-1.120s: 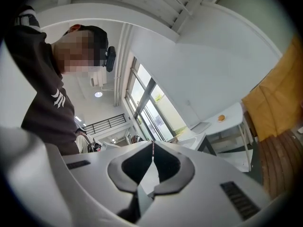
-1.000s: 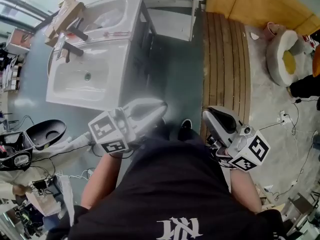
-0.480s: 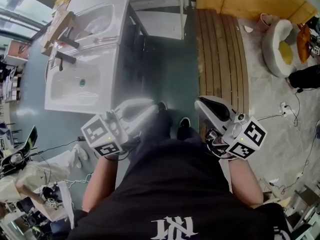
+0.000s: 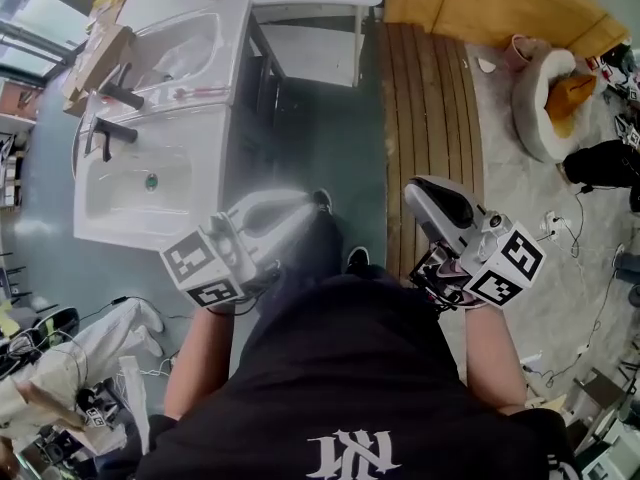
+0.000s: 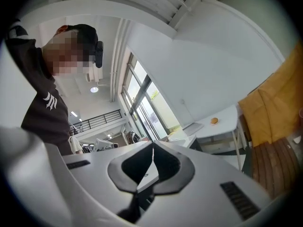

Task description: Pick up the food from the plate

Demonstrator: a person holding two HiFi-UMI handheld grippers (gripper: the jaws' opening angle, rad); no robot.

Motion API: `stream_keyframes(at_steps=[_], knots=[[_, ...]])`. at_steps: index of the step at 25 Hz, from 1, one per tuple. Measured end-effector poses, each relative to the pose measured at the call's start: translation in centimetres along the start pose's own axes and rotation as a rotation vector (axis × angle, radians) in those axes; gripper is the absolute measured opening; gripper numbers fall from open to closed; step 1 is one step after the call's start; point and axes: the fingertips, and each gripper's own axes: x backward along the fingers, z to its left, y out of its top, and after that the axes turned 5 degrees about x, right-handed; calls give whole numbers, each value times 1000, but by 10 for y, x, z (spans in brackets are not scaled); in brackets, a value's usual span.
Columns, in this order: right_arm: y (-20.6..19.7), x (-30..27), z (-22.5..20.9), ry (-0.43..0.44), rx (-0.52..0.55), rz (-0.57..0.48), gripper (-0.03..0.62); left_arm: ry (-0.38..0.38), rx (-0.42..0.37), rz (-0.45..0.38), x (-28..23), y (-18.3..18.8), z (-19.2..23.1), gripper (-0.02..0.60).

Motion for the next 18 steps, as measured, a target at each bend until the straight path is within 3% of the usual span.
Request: stream_keyframes(at_steps=[12, 18], knots=[[62, -136, -62, -46, 58, 60, 3, -32, 38, -64, 16, 102, 133, 5], [82, -180, -85, -91, 99, 86, 3, -58, 100, -91, 25, 127, 193, 5]])
